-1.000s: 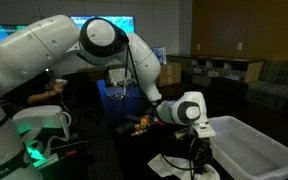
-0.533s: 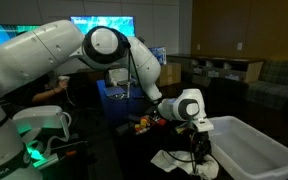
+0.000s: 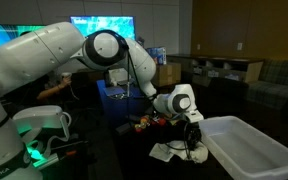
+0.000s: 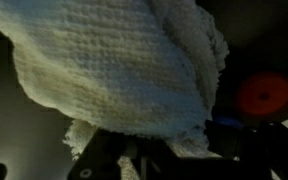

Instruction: Use the cloth to push the objects on the table to the left, then put it in the box

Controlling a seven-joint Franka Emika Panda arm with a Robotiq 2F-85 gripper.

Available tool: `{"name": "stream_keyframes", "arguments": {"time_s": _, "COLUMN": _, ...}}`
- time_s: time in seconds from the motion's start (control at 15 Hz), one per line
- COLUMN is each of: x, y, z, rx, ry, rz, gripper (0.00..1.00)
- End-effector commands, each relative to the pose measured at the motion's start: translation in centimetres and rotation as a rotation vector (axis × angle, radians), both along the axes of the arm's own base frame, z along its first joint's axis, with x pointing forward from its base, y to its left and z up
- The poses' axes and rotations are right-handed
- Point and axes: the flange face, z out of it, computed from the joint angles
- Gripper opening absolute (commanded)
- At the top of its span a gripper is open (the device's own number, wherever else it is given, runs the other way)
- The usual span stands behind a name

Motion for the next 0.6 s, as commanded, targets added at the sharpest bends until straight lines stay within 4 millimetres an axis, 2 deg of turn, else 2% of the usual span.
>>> {"name": "stream_keyframes", "arguments": {"time_s": 0.0, "x": 0.5, "y": 4.2, "z": -0.2, "rx": 0.026, "ry": -0.035, "rz": 0.072, "gripper": 0.14}}
{"name": "stream_keyframes", "arguments": {"time_s": 0.53, "x": 1.2, "y": 13.8, "z": 0.5, "rx": 0.062, "ry": -0.077, "rz": 0.184, "gripper": 0.14}}
